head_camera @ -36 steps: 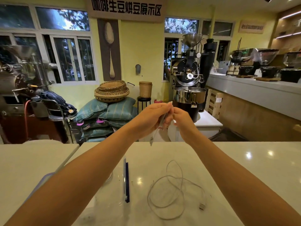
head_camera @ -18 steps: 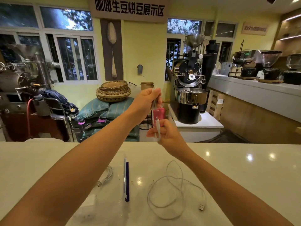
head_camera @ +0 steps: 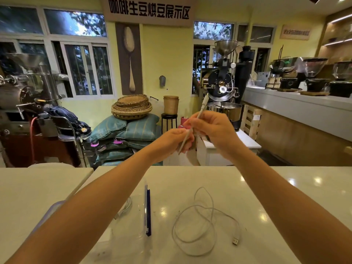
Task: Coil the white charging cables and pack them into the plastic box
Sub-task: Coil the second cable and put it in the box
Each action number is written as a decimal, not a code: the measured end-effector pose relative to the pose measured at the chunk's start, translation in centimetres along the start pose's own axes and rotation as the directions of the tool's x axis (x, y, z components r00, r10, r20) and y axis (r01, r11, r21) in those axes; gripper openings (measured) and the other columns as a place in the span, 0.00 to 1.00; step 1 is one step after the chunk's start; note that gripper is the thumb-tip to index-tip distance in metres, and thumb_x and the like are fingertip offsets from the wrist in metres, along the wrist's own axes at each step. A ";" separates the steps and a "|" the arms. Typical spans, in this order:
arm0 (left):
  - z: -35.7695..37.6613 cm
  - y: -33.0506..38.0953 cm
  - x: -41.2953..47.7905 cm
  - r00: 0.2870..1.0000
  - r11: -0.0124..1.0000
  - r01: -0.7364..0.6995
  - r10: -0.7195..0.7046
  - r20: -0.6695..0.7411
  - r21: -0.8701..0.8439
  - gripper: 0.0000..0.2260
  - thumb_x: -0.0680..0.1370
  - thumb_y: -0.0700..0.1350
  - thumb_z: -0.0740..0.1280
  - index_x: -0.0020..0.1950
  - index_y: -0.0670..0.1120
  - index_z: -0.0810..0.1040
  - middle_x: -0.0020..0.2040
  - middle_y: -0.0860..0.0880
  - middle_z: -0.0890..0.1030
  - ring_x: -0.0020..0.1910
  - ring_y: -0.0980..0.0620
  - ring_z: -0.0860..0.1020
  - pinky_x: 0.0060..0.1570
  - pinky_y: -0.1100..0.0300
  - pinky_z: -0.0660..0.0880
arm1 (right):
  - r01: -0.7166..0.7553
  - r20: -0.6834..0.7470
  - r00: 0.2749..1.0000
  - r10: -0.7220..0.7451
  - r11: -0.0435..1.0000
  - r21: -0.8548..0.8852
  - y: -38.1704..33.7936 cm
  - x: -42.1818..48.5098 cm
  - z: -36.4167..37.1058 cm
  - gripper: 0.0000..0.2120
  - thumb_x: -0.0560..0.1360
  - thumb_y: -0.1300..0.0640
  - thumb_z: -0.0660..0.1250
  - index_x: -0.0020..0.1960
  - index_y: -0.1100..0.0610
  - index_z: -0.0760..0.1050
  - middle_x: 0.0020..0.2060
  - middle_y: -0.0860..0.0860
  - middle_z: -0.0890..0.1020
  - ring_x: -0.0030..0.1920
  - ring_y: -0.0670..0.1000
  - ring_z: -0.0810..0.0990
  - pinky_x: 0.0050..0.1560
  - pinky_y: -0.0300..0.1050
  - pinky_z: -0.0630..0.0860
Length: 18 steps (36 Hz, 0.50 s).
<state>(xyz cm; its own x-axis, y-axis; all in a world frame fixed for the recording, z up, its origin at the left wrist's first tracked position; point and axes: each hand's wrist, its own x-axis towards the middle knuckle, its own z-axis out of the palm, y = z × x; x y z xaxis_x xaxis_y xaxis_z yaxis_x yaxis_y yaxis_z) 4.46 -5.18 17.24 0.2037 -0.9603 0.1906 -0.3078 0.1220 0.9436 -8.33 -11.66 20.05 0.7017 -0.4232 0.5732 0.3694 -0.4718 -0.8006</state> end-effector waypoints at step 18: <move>0.6 0.6 -1.5 0.942 0.944 0.113 -0.002 0.335 -0.310 0.12 0.76 0.48 0.55 0.43 0.42 0.73 0.26 0.54 0.71 0.25 0.57 0.68 0.30 0.66 0.67 | -0.327 -0.014 0.904 0.427 0.714 0.619 3.1 0.2 -0.2 0.15 0.80 0.58 0.56 0.37 0.61 0.72 0.25 0.52 0.82 0.26 0.47 0.81 0.31 0.38 0.80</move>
<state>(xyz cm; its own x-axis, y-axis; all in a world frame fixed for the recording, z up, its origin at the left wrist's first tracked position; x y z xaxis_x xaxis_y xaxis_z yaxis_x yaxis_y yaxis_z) 3.44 -3.81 17.40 -0.1184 -0.9892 0.0868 0.0209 0.0849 0.9962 -7.14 -13.38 17.75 0.7836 -0.5949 0.1792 0.4111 0.2801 -0.8675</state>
